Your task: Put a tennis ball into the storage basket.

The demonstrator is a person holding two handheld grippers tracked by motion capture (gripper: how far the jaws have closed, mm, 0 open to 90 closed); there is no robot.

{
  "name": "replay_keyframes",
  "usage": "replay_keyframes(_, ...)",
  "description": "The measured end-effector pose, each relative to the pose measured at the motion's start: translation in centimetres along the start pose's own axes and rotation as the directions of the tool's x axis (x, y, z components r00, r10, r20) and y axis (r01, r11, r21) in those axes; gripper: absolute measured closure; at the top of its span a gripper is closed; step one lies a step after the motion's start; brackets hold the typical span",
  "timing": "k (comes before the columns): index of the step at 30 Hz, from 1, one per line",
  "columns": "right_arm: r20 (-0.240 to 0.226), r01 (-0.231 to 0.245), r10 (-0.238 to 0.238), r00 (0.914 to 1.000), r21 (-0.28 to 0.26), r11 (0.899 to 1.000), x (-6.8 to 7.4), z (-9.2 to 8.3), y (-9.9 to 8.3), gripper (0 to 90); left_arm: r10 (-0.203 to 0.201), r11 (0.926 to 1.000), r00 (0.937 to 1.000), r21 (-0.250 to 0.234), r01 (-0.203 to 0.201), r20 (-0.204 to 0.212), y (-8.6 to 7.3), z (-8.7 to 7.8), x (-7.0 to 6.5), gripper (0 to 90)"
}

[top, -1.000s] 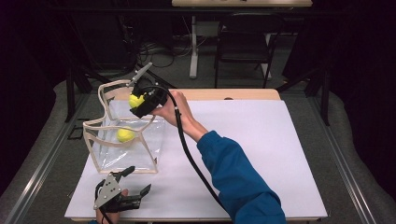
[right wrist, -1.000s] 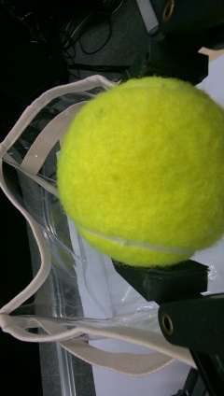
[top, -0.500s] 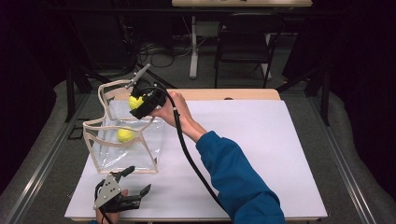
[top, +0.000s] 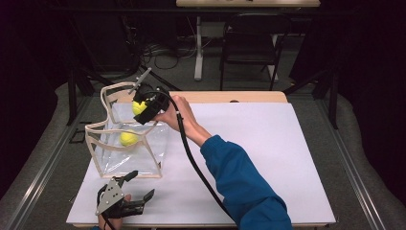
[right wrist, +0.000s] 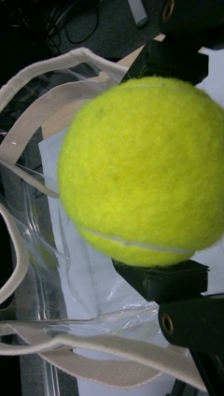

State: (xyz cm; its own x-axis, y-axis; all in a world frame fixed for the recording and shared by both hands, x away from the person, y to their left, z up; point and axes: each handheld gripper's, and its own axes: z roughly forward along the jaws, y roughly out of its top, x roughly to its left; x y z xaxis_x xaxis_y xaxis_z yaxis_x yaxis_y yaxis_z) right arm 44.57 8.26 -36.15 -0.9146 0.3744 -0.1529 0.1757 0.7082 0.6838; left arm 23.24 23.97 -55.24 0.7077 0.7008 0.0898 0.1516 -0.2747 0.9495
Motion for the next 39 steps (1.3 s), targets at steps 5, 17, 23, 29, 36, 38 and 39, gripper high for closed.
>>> replay_keyframes(5, -0.009, 0.016, -0.016, 0.9998, 0.050, 0.999, 0.2, 0.4, -0.1, 25.6, 0.000, 1.0000, 1.0000, 0.002, 0.000, 0.000, 0.0, 0.0, 0.0, 15.9)
replay_keyframes(17, -0.011, 0.001, 0.000, 0.9999, 0.077, 0.997, 0.0, 0.6, -0.4, 18.8, -0.002, 1.0000, 1.0000, -0.002, 0.002, -0.002, 0.0, 0.0, 0.0, 15.9)
replay_keyframes(23, -0.014, -0.024, 0.024, 0.9996, 0.027, 0.999, -0.3, -0.6, -0.6, 7.4, -0.004, 1.0000, 1.0000, -0.001, 0.004, -0.002, 0.0, 0.0, 0.0, 15.9)
replay_keyframes(29, -0.022, -0.054, 0.054, 0.9983, -0.027, 0.998, -1.0, -2.7, -1.6, 1.4, -0.001, 1.0000, 1.0000, -0.003, 0.001, -0.005, 0.0, 0.0, 0.0, 15.9)
replay_keyframes(36, -0.033, -0.065, 0.063, 0.9975, -0.079, 0.995, -1.2, -5.5, -3.7, 0.0, 0.004, 1.0000, 1.0000, 0.001, -0.004, -0.008, 0.0, 0.0, 0.0, 15.9)
replay_keyframes(38, -0.030, -0.066, 0.064, 0.9975, -0.082, 0.994, -1.3, -5.8, -4.3, 0.0, 0.003, 1.0000, 1.0000, 0.001, -0.003, -0.008, 0.0, 0.0, 0.0, 15.9)
replay_keyframes(39, -0.031, -0.071, 0.069, 0.9971, -0.082, 0.994, -1.4, -5.9, -4.6, 0.0, 0.003, 1.0000, 1.0000, 0.001, -0.003, -0.009, 0.0, 0.0, -0.1, 15.9)
